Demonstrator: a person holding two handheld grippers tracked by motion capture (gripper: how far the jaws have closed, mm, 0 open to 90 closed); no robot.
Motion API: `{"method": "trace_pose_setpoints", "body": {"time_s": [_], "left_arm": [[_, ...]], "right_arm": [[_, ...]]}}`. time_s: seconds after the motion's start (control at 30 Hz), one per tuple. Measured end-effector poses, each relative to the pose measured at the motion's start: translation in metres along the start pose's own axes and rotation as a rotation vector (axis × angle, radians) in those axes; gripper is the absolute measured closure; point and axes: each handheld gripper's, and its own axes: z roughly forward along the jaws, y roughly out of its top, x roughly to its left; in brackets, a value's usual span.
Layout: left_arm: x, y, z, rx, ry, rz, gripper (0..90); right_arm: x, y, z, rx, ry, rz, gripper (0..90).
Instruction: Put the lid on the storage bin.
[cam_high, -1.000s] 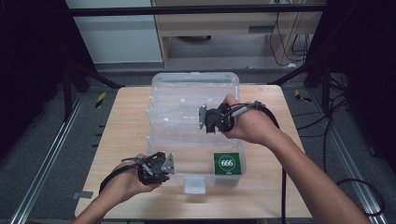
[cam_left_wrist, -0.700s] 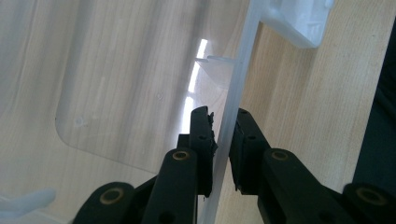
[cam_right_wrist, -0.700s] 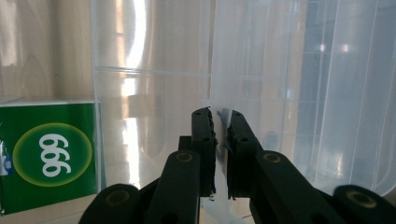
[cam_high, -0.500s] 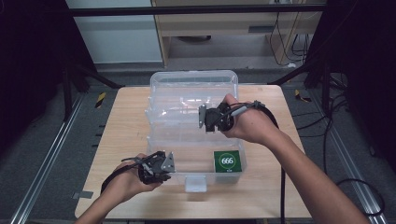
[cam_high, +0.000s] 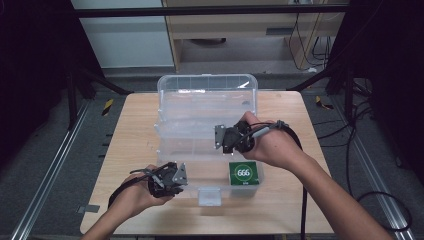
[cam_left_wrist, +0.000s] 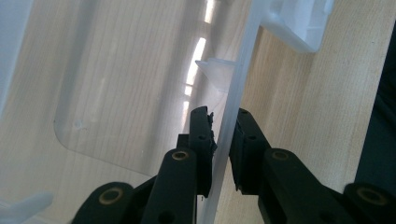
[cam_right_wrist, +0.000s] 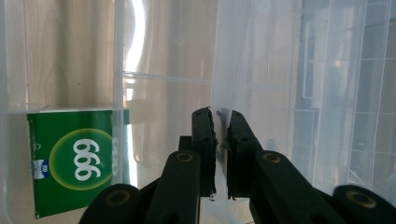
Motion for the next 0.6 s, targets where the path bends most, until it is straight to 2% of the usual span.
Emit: {"method": "trace_pose_setpoints", "body": {"time_s": [0.4, 0.6], "left_arm": [[-0.001, 0.0, 0.001, -0.009, 0.008, -0.003, 79.2], [-0.002, 0.0, 0.001, -0.008, 0.009, 0.002, 79.2]], "right_arm": [[0.015, -0.004, -0.005, -0.022, -0.008, 0.003, 83.4], [0.019, -0.005, -0.006, -0.025, 0.005, 0.001, 83.0]]}}
